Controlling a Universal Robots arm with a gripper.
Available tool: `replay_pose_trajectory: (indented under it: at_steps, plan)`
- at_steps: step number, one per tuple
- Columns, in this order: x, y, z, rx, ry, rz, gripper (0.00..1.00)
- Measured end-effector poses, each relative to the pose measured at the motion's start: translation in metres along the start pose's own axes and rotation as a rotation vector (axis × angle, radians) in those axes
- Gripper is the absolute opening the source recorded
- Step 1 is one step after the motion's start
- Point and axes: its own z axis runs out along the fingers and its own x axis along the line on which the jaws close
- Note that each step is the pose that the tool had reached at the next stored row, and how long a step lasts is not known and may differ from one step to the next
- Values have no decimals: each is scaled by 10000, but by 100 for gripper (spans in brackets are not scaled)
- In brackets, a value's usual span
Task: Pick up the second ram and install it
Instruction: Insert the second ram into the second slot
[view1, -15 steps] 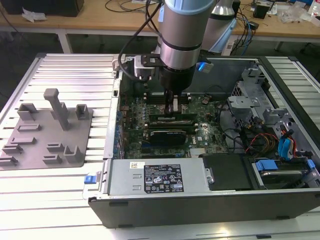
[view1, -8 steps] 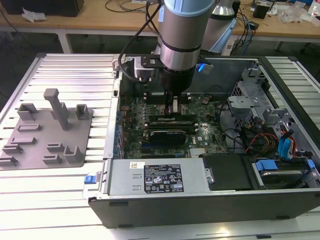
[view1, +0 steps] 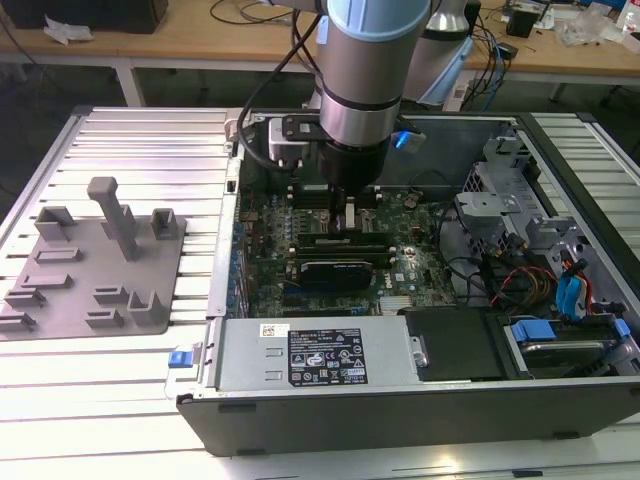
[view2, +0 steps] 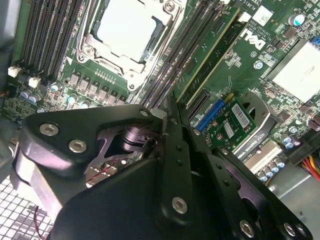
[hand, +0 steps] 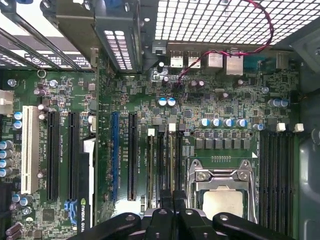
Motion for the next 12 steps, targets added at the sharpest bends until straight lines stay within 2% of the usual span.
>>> replay_pose_trajectory:
  at_steps: [8,12]
  plan:
    - [5,0,80,-2,3,-84,9]
    - [5,0,87,2,1,-12,9]
